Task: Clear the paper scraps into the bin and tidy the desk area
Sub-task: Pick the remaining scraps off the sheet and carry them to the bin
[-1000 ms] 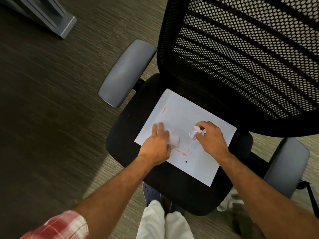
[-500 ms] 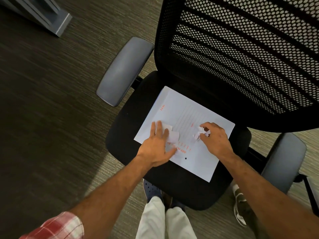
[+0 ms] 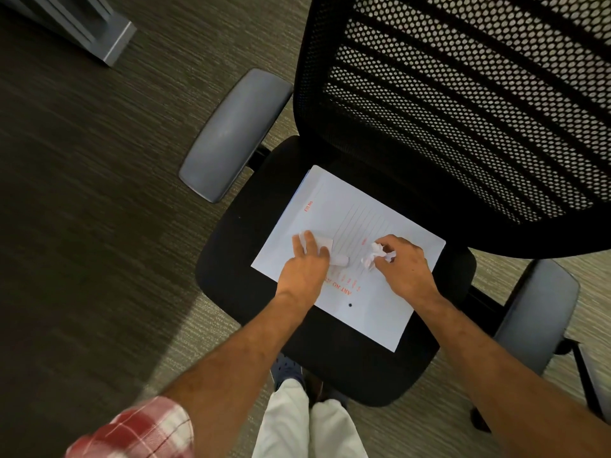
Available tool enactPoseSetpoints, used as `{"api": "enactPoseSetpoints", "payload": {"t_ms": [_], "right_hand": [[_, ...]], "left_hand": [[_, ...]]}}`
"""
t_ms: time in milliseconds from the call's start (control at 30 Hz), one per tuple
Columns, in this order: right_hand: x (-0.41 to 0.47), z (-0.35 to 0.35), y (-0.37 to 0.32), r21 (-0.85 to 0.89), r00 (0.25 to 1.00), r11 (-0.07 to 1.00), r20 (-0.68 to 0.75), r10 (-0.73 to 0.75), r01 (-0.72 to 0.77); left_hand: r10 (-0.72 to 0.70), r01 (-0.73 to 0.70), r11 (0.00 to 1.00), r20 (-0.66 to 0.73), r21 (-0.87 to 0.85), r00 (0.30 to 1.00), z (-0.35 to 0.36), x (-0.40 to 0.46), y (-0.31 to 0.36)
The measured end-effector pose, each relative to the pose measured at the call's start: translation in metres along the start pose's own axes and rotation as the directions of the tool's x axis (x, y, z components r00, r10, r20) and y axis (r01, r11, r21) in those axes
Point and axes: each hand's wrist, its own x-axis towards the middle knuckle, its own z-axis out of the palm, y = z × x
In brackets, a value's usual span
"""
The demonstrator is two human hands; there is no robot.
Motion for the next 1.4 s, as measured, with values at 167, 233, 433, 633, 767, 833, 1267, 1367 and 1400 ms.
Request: {"api": "enactPoseSetpoints", "payload": {"t_ms": [167,233,433,633,767,833,1267,1367,1400], "right_hand": [[-0.002,-0.006,-0.001,0.028,1.000,1.000,0.007,0.010,-0.010],[-0.002,-0.009,-0.001,0.037,1.000,0.999,0.012,-0.002,0.002],[-0.001,-0.012,-0.003,0.045,1.000,0.999,0.018,-0.002,0.001],[-0.017,-0.023,-0.006,0.105,0.999,0.994,0.009,-0.030,0.029],[-0.034,-0.034,-0.020,0.127,0.997,0.990,0.039,-0.071,0.066],[-0.045,-0.037,-0.033,0.135,0.994,0.987,0.053,-0.098,0.090],[-0.125,0.045,-0.147,0.131,0.935,0.962,0.237,-0.264,0.239],[-0.154,0.086,-0.169,0.131,0.894,0.949,0.319,-0.314,0.287],[-0.164,0.101,-0.175,0.128,0.877,0.941,0.342,-0.339,0.314]], "left_hand": [[0.046,-0.046,0.998,0.002,0.051,0.999,-0.014,0.004,-0.014],[0.073,-0.072,0.996,-0.018,0.047,0.997,-0.019,0.007,-0.019],[0.104,-0.108,0.993,-0.095,-0.036,0.990,-0.027,0.006,-0.023],[-0.035,-0.031,0.953,-0.210,-0.301,0.977,-0.038,-0.011,-0.026],[-0.289,0.089,0.794,-0.244,-0.602,0.926,-0.045,-0.044,-0.027],[-0.380,0.102,0.713,-0.260,-0.694,0.888,-0.048,-0.063,-0.027],[-0.728,0.194,0.358,-0.143,-0.913,0.670,0.005,-0.222,-0.089],[-0.795,0.265,0.282,-0.070,-0.922,0.603,0.049,-0.261,-0.109],[-0.816,0.277,0.236,-0.035,-0.931,0.578,0.063,-0.274,-0.114]]}}
